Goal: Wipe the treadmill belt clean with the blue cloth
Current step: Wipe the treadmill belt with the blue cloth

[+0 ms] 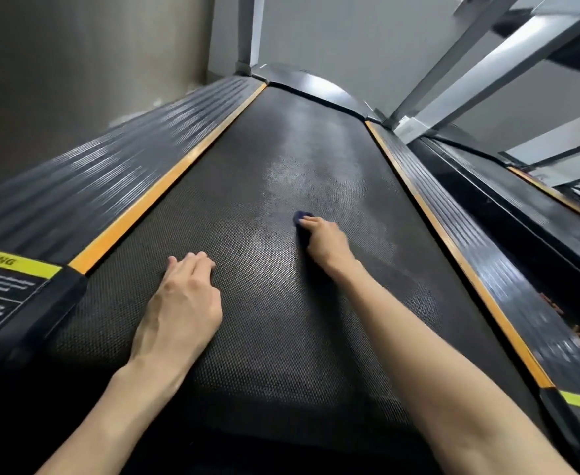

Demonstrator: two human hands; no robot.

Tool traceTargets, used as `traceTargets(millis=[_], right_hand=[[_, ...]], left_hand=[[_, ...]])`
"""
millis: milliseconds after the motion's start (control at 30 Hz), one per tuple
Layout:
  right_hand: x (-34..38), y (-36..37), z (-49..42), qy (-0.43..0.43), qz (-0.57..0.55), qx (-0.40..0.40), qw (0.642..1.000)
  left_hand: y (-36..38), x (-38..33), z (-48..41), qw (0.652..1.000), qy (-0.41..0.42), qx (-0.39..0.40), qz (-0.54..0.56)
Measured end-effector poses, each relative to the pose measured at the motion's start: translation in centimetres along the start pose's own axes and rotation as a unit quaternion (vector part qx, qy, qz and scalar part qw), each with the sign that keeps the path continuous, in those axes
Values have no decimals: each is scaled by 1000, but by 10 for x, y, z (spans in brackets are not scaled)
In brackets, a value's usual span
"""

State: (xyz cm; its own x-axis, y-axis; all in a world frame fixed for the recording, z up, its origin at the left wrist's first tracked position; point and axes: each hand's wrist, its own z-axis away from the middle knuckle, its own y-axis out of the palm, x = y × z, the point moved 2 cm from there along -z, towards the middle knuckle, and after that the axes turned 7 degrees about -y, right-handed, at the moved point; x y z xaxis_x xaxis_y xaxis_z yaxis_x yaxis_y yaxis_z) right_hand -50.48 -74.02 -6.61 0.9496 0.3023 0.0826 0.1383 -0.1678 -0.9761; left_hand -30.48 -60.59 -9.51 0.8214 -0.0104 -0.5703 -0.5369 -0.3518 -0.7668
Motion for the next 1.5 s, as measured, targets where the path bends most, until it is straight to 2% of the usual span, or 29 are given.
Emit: traceTargets(millis=[133, 233, 300, 433, 500, 533, 600, 667, 767, 867, 1000, 1100, 1200, 1300, 1367, 1500], right_hand=[[-82, -11, 39, 197, 28, -20, 980], [-60, -10, 36, 245, -12, -51, 968], [-14, -7, 30, 185, -43, -61, 980], [81, 8, 50, -38, -107, -50, 992], [81, 13, 59, -112, -114, -53, 986], [66, 12, 60, -115, -109, -53, 986], [21, 4, 63, -49, -75, -46, 995], [-33, -10, 77, 52, -27, -47, 997], [-93, -24, 102, 196, 9, -59, 979], [-96, -21, 101, 239, 0, -70, 968], [-50, -20, 105, 177, -39, -104, 978], [12, -16, 119, 48, -69, -108, 991], [63, -12, 137, -83, -99, -107, 986], [51, -8, 144, -176, -84, -76, 978], [16, -8, 135, -133, -75, -50, 987], [-78, -24, 127, 87, -39, -54, 994]], left_hand=[[6, 4, -1, 1000, 17, 0, -6], [10, 3, -2, 999, 30, 1, -26], [9, 3, -2, 999, 38, 6, -37], [7, 4, -4, 999, 30, 14, -37], [7, 4, -4, 999, 24, 20, -34], [7, 4, -4, 999, 25, 20, -34], [5, 4, -4, 999, 27, 14, -33], [5, 5, -4, 999, 25, 11, -39], [7, 4, -4, 998, 34, 6, -52], [8, 2, -3, 998, 29, 0, -56], [9, 1, -1, 998, 25, -5, -61], [8, 0, 0, 997, 21, -7, -72], [5, 0, 0, 998, 16, -8, -66], [3, 2, -1, 998, 11, -6, -54], [1, 1, 0, 999, 8, -7, -52], [-1, 2, 0, 999, 12, -7, -49]])
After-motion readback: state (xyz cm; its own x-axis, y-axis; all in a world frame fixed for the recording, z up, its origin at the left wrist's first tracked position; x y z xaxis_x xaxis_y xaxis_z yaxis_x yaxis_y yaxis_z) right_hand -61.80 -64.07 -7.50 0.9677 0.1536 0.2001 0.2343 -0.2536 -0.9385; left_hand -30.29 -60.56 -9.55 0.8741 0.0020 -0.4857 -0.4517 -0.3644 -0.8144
